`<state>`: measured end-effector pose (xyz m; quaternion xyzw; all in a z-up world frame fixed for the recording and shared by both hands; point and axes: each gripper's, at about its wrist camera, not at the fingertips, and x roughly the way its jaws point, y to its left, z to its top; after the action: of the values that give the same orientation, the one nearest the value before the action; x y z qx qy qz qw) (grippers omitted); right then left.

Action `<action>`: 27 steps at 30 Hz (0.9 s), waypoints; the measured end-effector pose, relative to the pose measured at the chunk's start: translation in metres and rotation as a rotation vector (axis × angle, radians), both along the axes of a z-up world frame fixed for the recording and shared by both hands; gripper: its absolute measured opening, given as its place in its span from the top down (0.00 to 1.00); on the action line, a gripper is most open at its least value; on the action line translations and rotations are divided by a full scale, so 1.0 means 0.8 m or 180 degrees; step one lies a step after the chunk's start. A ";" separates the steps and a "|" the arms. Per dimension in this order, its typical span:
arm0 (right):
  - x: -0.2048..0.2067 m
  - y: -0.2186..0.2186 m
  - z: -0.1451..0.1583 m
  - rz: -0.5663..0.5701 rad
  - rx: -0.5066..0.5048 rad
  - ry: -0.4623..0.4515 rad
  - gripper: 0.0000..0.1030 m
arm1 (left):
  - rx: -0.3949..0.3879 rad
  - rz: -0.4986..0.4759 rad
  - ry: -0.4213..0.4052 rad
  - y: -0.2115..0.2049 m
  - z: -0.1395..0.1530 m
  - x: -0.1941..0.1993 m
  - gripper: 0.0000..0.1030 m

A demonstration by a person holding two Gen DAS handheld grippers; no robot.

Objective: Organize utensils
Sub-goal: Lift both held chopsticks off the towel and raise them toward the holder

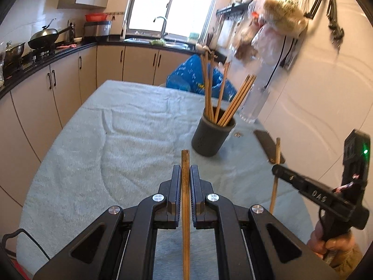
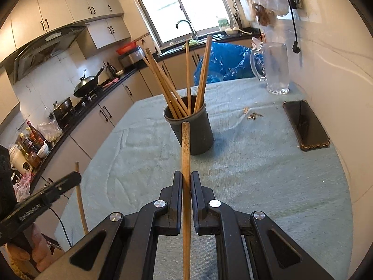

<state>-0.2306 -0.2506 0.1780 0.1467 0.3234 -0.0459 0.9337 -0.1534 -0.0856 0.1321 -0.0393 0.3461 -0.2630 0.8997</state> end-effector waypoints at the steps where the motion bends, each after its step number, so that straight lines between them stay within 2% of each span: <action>1: -0.001 0.000 0.000 0.0004 -0.0007 -0.0010 0.93 | -0.0026 0.0004 -0.0029 0.001 0.004 -0.002 0.94; 8: -0.010 0.006 0.007 0.0071 0.0000 -0.0092 0.93 | -0.0130 0.0053 -0.0194 0.009 0.024 -0.015 0.94; 27: -0.028 0.020 0.034 0.0111 -0.0109 -0.0334 0.93 | -0.0158 0.0114 -0.0623 0.023 0.055 -0.037 0.94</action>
<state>-0.2533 -0.2345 0.2053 0.1273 0.2756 -0.0274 0.9524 -0.1828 -0.0673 0.1760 -0.0420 0.2492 -0.2581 0.9325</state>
